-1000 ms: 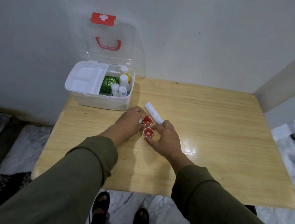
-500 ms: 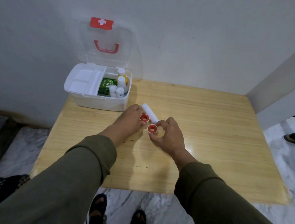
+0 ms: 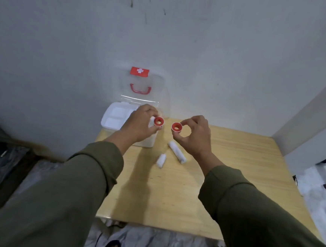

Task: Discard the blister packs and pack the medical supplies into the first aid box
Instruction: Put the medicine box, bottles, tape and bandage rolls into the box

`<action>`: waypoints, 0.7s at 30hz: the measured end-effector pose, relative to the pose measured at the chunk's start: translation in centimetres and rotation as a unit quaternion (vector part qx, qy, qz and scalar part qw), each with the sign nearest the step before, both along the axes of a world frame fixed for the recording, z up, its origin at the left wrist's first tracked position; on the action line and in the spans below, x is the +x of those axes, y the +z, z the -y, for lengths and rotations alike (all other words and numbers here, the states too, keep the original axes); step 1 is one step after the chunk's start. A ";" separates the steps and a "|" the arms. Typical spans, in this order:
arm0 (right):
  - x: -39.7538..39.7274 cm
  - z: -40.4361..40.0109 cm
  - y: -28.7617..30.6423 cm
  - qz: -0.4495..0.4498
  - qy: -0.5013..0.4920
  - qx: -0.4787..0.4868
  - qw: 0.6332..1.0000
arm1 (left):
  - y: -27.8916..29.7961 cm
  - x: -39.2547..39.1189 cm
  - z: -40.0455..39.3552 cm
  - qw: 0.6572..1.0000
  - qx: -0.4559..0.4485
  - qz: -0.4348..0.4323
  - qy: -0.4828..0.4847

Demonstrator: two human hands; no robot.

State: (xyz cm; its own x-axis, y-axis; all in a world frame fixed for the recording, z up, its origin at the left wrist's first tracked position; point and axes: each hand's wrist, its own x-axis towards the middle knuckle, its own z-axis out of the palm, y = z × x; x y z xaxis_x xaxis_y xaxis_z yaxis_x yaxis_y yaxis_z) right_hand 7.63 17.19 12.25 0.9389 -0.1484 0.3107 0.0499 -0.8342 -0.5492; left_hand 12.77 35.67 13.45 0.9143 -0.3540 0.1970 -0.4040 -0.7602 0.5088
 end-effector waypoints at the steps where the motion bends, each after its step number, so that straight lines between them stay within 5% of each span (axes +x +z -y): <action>1: 0.6 -0.9 0.5 0.003 0.005 0.001 1.000 | 0.5 0.5 -1.2 1.000 0.008 0.006 0.012; 21: 13.1 -17.6 -1.6 -0.082 0.010 -0.070 0.994 | -1.8 14.9 -15.5 0.991 0.119 -0.056 0.014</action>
State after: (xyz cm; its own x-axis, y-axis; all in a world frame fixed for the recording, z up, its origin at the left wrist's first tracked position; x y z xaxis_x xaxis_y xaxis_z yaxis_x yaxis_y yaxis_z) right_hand 20.69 34.76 10.62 0.9809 -0.0950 0.1697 -0.0133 -0.9031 -0.4291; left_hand 27.68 51.22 11.62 0.9355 -0.3533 0.0076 -0.3329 -0.8737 0.3547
